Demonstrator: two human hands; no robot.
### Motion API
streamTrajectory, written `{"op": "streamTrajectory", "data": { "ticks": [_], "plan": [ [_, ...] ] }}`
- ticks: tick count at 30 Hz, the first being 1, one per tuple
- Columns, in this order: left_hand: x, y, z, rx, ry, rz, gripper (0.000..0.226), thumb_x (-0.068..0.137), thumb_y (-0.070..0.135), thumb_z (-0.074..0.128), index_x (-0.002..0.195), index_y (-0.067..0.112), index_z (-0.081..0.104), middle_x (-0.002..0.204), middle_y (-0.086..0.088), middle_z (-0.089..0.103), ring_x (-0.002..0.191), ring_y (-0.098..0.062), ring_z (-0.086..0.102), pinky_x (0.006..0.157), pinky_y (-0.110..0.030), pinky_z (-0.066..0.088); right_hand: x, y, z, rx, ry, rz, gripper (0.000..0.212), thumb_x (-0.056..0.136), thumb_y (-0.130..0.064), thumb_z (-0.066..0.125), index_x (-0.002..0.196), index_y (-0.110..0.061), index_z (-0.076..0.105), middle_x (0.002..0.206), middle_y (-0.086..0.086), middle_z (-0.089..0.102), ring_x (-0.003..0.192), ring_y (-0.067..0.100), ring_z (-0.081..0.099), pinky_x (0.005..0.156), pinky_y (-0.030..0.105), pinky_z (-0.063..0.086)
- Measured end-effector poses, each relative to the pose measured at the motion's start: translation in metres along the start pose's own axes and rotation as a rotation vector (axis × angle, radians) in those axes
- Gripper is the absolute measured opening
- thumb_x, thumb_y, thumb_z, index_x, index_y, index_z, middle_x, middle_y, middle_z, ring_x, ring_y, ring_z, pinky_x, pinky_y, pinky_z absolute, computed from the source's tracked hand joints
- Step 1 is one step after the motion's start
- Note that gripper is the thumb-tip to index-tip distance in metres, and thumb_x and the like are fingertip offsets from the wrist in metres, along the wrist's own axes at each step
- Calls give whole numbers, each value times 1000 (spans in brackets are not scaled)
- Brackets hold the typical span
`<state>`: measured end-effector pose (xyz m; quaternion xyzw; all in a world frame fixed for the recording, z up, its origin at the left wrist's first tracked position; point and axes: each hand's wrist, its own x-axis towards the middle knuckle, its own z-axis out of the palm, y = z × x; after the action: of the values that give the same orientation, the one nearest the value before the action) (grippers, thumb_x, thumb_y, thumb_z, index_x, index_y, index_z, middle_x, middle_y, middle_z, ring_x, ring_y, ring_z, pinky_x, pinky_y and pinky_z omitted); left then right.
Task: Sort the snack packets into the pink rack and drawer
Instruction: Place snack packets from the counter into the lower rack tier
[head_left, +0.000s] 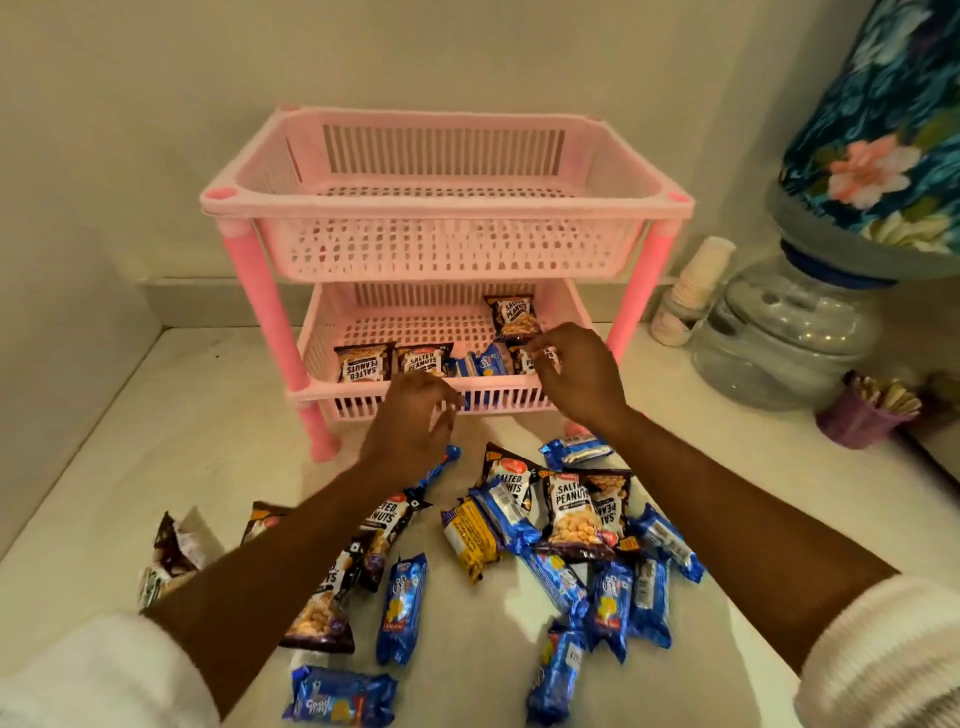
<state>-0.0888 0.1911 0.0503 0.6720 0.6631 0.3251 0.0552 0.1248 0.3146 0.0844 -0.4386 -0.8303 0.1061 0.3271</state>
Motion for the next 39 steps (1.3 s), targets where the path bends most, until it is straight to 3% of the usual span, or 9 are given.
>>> {"op": "streamTrajectory", "data": {
  "ticks": [3,9,15,18,26,30,33,36,39],
  "plan": [
    [-34,20,15,40,5,10,18,84,17,60,101,21,67,111,3,57,113,-16,44,94,-33,43,-43,0,-3,12,-29,17,14,88,-20,65,99,-22,74,101,-1,70,94,18,61,81,32,48],
    [-85,38,47,90,-238,-225,41,84,37,62,121,18,61,133,-7,52,127,-27,43,103,-35,39,-121,-5,9,-12,-221,-21,23,90,-25,64,112,-24,69,108,-6,64,99,14,60,83,29,50],
    [-102,47,64,235,-411,-269,60,69,49,59,119,16,59,112,-8,61,104,-30,58,87,-37,47,-145,-22,34,-21,-602,-79,62,86,-25,65,145,-22,45,146,7,40,130,28,48,102,39,48],
    [-108,52,69,236,-336,-295,57,70,37,64,121,12,59,110,-11,63,103,-32,58,86,-38,44,-150,-23,46,-98,-675,-121,69,84,-21,69,147,-21,40,146,12,38,123,33,51,98,42,50],
    [-116,72,56,171,-288,-418,59,67,20,79,120,13,55,116,-10,51,102,-30,56,84,-37,48,-161,-36,46,-205,-614,-142,62,79,-22,75,134,-21,48,132,12,46,111,35,56,86,44,54],
    [-119,73,44,130,-285,-438,61,70,23,80,124,19,53,121,-7,49,105,-27,56,87,-35,50,-166,-36,51,-100,-557,-99,49,77,-20,72,122,-20,56,125,9,49,106,32,58,80,41,56],
    [-118,73,37,-129,-145,-499,65,73,10,79,131,26,52,122,-7,47,102,-23,59,83,-32,55,-169,-35,51,77,-408,-39,35,80,-28,65,116,-27,61,117,0,57,104,20,56,82,32,52],
    [-116,67,31,-464,33,-482,56,76,20,78,126,34,57,121,-6,59,106,-21,63,91,-41,54,-168,-42,45,362,-230,193,23,86,-33,64,109,-31,63,106,-11,62,96,7,59,75,22,49],
    [-105,77,22,-754,110,-547,47,86,23,73,128,36,57,121,1,65,107,-16,66,85,-30,56,-157,-53,36,745,-105,648,13,90,-33,65,102,-29,61,100,-3,68,87,17,68,75,46,59]
  ]
}}
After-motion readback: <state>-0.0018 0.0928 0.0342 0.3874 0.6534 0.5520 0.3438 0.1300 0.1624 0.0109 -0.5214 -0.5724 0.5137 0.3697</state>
